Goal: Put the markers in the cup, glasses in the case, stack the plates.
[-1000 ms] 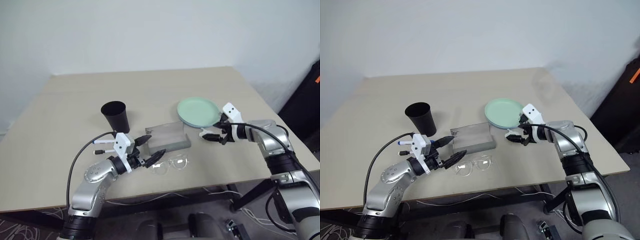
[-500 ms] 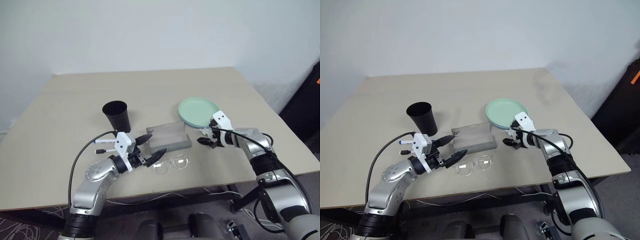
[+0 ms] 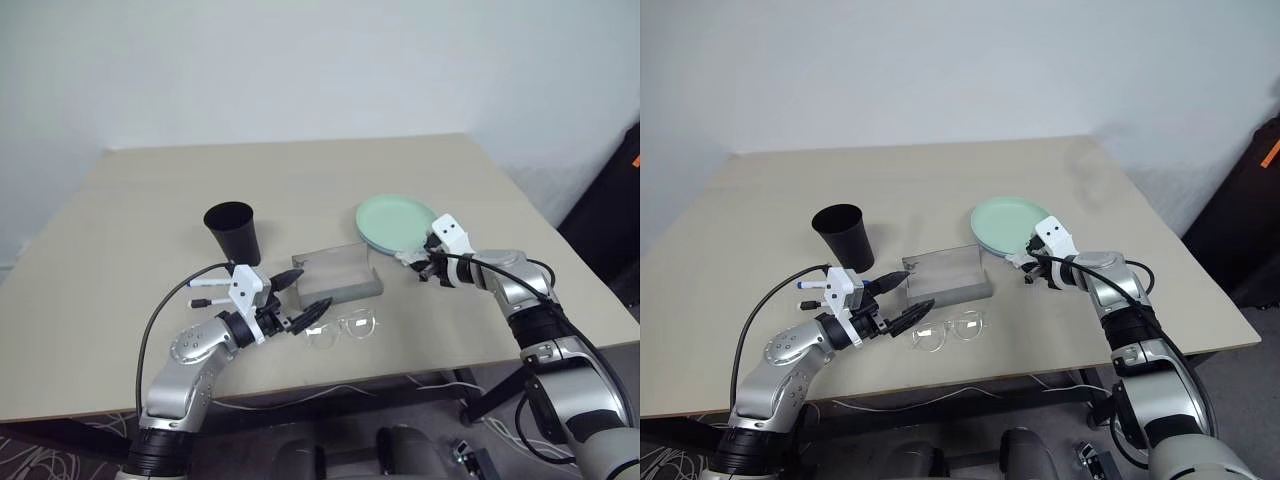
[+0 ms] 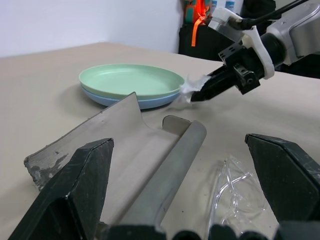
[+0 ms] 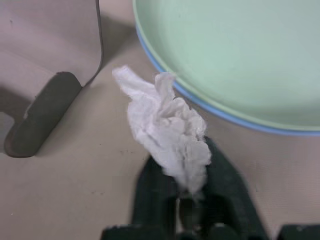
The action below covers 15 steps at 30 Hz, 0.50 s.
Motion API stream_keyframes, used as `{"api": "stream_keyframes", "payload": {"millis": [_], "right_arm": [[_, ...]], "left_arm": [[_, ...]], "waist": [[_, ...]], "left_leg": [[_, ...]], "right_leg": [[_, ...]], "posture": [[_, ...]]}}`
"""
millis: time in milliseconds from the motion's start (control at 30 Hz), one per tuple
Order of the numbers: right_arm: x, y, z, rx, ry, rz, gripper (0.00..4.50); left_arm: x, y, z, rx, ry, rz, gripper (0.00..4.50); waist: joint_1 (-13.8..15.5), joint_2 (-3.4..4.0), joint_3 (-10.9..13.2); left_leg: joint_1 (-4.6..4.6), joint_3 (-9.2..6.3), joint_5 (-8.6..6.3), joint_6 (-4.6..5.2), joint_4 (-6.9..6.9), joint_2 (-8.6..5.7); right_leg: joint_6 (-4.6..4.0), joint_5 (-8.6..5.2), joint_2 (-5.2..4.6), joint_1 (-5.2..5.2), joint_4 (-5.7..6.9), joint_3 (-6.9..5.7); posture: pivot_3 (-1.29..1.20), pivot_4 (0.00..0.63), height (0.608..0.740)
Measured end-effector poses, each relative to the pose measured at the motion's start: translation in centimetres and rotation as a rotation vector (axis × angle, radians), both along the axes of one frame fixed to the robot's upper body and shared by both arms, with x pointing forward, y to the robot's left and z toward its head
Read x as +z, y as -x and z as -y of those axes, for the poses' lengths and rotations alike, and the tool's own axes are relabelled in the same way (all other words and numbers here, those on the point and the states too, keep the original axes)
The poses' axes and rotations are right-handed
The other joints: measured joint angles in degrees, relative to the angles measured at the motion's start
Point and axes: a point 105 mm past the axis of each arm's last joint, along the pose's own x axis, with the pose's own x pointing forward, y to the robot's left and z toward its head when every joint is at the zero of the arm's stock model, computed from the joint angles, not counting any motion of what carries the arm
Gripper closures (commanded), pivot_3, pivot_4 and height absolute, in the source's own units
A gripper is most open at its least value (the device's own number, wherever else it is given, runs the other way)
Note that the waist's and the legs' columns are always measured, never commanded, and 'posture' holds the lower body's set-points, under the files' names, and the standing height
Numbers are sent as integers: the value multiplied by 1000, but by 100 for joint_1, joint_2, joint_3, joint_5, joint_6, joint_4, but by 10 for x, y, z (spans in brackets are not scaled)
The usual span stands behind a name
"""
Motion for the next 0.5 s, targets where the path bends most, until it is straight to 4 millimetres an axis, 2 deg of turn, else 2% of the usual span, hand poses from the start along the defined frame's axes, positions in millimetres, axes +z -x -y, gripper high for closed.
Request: {"api": "stream_keyframes", "payload": {"millis": [133,233,300,367,467,500], "right_arm": [[21,-4,-4,36,-35,53,4431],[52,-20,-8,28,-44,158,4431],[63,-31,-12,17,-46,203,4431],[61,-41,-12,-20,-32,218,4431],[46,-53,-11,-79,-5,207,4431],[41,-55,-10,-93,0,199,4226]], "left_arm": [[0,0,0,-1,-1,0,0],[0,0,0,-2,-2,0,0],[0,0,-1,0,-5,-1,0],[1,0,-1,-1,-6,2,0],[2,-1,-1,-3,-14,7,0],[2,-2,-1,-4,-16,9,0]], "waist": [[-3,2,1],[-2,2,0],[-3,0,-1],[-3,0,0],[-2,1,0],[-2,1,0]], "left_leg": [[1,-1,0,0,0,1],[4,1,0,0,0,3],[6,4,0,-1,0,3],[4,8,0,-1,0,2],[-3,10,0,0,0,-1],[-6,8,0,0,-1,-1]], "right_leg": [[0,0,0,-3,0,3],[-2,-1,1,0,0,2],[-2,-1,4,4,1,1],[-3,-1,5,4,0,1],[-3,0,5,1,0,2],[-2,1,6,1,-2,1]], "posture": [[0,0,720],[0,0,720],[0,0,720],[0,0,720],[0,0,720],[0,0,720]]}}
